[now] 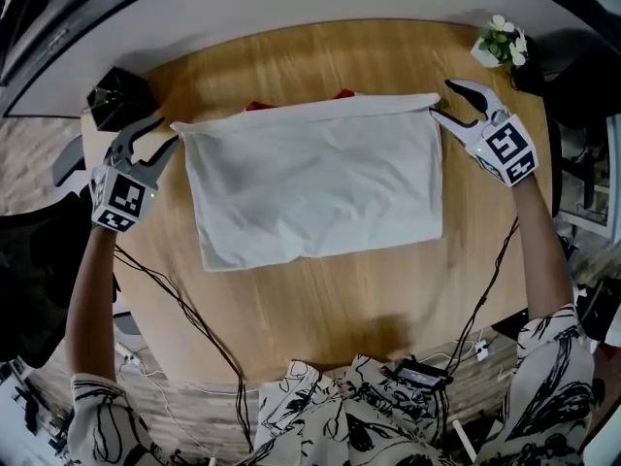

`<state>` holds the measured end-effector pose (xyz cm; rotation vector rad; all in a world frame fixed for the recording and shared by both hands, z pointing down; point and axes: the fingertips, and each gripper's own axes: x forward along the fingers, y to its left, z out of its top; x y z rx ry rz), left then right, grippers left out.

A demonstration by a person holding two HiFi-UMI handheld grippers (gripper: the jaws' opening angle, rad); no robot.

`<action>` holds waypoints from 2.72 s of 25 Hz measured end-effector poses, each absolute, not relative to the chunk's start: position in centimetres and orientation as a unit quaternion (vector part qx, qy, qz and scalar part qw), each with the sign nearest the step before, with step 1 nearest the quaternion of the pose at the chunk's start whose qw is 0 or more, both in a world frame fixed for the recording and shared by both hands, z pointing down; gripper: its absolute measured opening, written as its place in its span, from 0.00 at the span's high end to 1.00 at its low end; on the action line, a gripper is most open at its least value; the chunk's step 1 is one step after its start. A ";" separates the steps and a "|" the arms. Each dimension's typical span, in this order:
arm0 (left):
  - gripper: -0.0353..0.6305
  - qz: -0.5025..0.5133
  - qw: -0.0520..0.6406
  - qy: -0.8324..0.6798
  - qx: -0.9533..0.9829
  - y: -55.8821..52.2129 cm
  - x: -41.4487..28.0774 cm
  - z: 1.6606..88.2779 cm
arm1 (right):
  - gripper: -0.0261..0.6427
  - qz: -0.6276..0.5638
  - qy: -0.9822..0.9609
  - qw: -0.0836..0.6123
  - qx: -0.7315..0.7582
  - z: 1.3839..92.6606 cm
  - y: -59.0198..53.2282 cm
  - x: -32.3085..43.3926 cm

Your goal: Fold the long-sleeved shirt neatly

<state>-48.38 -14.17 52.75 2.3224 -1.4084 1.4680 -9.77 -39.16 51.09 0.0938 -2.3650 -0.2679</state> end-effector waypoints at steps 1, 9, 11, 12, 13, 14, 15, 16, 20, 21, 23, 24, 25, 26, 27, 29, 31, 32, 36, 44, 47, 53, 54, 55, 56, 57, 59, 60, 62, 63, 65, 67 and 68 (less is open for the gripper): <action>0.69 0.504 0.015 -0.430 0.749 -14.2 -48.4 53.5 | 0.57 -0.127 -0.913 0.388 0.010 51.8 -38.4 -10.4; 0.71 0.596 0.003 -0.330 0.732 -14.2 -47.7 57.4 | 0.61 -0.229 -0.844 0.481 -0.068 56.3 -38.0 -10.6; 0.81 0.598 -0.004 -0.342 0.725 -14.5 -47.7 57.1 | 0.74 -0.235 -0.843 0.482 -0.052 56.3 -38.5 -10.4; 0.91 0.595 -0.009 -0.353 0.722 -14.7 -47.6 56.8 | 0.86 -0.231 -0.847 0.478 -0.041 56.1 -38.7 -10.5; 0.91 0.589 -0.009 -0.363 0.722 -14.9 -47.6 56.6 | 0.91 -0.223 -0.851 0.474 -0.032 55.9 -38.9 -10.6; 0.91 0.582 -0.001 -0.373 0.723 -15.1 -47.7 56.6 | 0.92 -0.213 -0.856 0.471 -0.026 55.9 -39.2 -10.6; 0.91 0.573 0.016 -0.383 0.724 -15.2 -47.9 56.6 | 0.92 -0.199 -0.859 0.470 -0.020 55.9 -39.5 -10.6; 0.91 0.560 0.041 -0.397 0.726 -15.5 -48.2 56.7 | 0.92 -0.182 -0.863 0.470 -0.011 56.0 -39.8 -10.6; 0.90 0.482 0.170 -0.473 0.717 -17.2 -49.7 56.6 | 0.92 -0.069 -0.883 0.461 0.053 56.4 -41.7 -11.3; 0.90 0.464 0.200 -0.490 0.710 -17.6 -50.1 56.8 | 0.92 -0.044 -0.883 0.463 0.070 56.6 -42.1 -11.4; 0.85 0.444 0.239 -0.515 0.693 -18.0 -50.7 57.3 | 0.91 -0.017 -0.876 0.471 0.098 57.3 -42.8 -11.5; 0.84 0.436 0.249 -0.525 0.687 -18.2 -50.9 57.3 | 0.89 -0.012 -0.874 0.474 0.109 57.5 -43.0 -11.6; 0.81 0.427 0.255 -0.535 0.683 -18.3 -51.1 57.2 | 0.87 -0.007 -0.873 0.472 0.122 57.6 -43.2 -11.7; 0.77 0.416 0.259 -0.547 0.679 -18.5 -51.3 57.0 | 0.83 0.001 -0.875 0.465 0.136 57.4 -43.5 -11.7; 0.72 0.406 0.256 -0.560 0.675 -18.5 -51.6 56.5 | 0.78 0.012 -0.878 0.453 0.154 57.0 -43.8 -11.5; 0.69 0.385 0.234 -0.588 0.671 -18.1 -52.0 54.9 | 0.70 0.043 -0.887 0.416 0.195 55.5 -44.4 -10.7; 0.67 0.344 0.219 -0.611 0.678 -16.3 -51.4 52.6 | 0.68 0.083 -0.899 0.369 0.222 53.2 -43.4 -9.1; 0.67 0.321 0.218 -0.615 0.686 -14.9 -50.6 51.6 | 0.67 0.099 -0.904 0.348 0.227 52.1 -42.3 -8.2; 0.66 0.278 0.233 -0.594 0.718 -7.2 -46.2 49.8 | 0.65 0.110 -0.914 0.321 0.223 49.3 -35.8 -3.7; 0.65 0.295 0.342 -0.503 0.737 7.8 -33.9 52.6 | 0.56 0.161 -0.899 0.383 0.140 52.8 -19.6 4.0; 0.65 0.290 0.353 -0.519 0.723 9.1 -32.9 54.1 | 0.55 0.168 -0.890 0.399 0.142 54.7 -17.2 4.9; 0.84 0.287 0.333 -0.536 0.721 8.2 -32.3 55.2 | 0.84 0.187 -0.887 0.382 0.181 56.0 -17.2 6.6; 0.87 0.287 0.332 -0.535 0.722 8.1 -32.3 55.3 | 0.87 0.190 -0.887 0.380 0.181 56.2 -17.3 6.7; 0.88 0.288 0.331 -0.534 0.723 8.0 -32.1 55.5 | 0.89 0.190 -0.887 0.381 0.178 56.3 -17.2 6.6; 0.89 0.289 0.331 -0.532 0.723 8.1 -32.0 55.6 | 0.93 0.187 -0.888 0.381 0.174 56.4 -17.1 6.4; 0.90 0.293 0.330 -0.532 0.723 8.2 -31.9 55.7 | 0.93 0.183 -0.890 0.383 0.169 56.5 -17.0 6.3; 0.91 0.301 0.327 -0.534 0.719 8.4 -32.0 55.8 | 0.93 0.175 -0.891 0.386 0.164 56.5 -16.9 6.1; 0.91 0.305 0.326 -0.538 0.715 8.6 -32.1 55.8 | 0.93 0.174 -0.889 0.390 0.165 56.5 -17.1 6.3; 0.91 0.308 0.332 -0.550 0.701 9.0 -32.7 56.0 | 0.93 0.171 -0.884 0.400 0.173 56.6 -17.5 7.2; 0.91 0.306 0.338 -0.557 0.694 9.2 -33.0 56.1 | 0.93 0.168 -0.881 0.405 0.177 56.6 -17.7 7.6; 0.91 0.306 0.344 -0.567 0.683 9.5 -33.2 56.5 | 0.93 0.160 -0.880 0.411 0.179 56.7 -17.7 8.1; 0.90 0.314 0.341 -0.569 0.679 9.7 -33.0 56.8 | 0.93 0.148 -0.879 0.417 0.178 56.9 -17.4 8.1; 0.89 0.315 0.340 -0.570 0.679 9.8 -32.9 56.8 | 0.93 0.144 -0.878 0.420 0.179 56.9 -17.4 8.0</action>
